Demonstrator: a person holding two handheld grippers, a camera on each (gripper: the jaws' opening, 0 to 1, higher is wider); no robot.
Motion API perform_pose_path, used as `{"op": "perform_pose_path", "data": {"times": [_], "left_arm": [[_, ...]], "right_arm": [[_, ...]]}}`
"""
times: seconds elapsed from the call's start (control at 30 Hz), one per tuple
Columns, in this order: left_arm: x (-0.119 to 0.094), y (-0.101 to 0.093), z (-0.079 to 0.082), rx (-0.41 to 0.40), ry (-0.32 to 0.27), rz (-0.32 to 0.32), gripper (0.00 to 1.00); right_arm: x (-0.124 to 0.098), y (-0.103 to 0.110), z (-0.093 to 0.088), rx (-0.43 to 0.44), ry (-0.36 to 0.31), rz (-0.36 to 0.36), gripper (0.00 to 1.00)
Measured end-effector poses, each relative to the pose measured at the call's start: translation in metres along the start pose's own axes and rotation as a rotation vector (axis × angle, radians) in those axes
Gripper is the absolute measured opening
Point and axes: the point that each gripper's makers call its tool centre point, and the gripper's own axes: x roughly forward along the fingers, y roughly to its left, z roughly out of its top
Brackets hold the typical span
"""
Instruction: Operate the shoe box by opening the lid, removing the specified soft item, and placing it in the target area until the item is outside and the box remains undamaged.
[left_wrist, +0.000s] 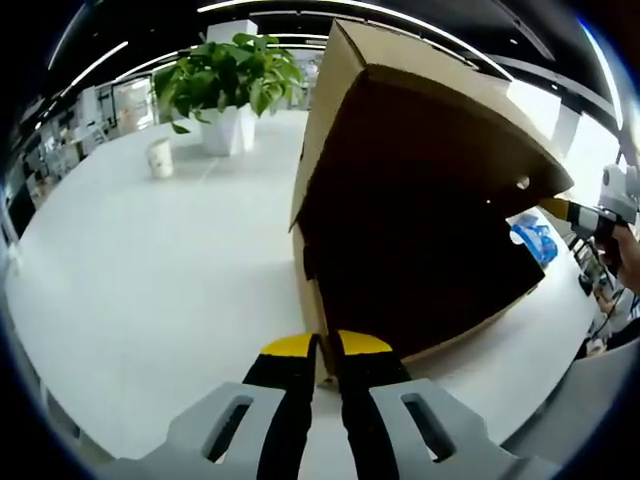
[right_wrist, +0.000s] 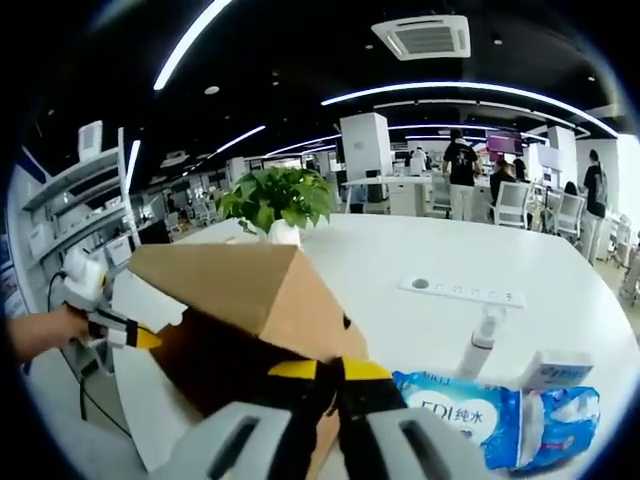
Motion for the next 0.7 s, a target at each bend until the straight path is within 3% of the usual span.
{"op": "perform_pose_path", "data": {"times": [0.7], "left_arm": [[-0.015,-0.003,-0.001,0.074,-0.055,-0.013,0.10]], "right_arm": [[-0.005,0.012,-0.028,-0.003,0.048,0.047,0.01]]}}
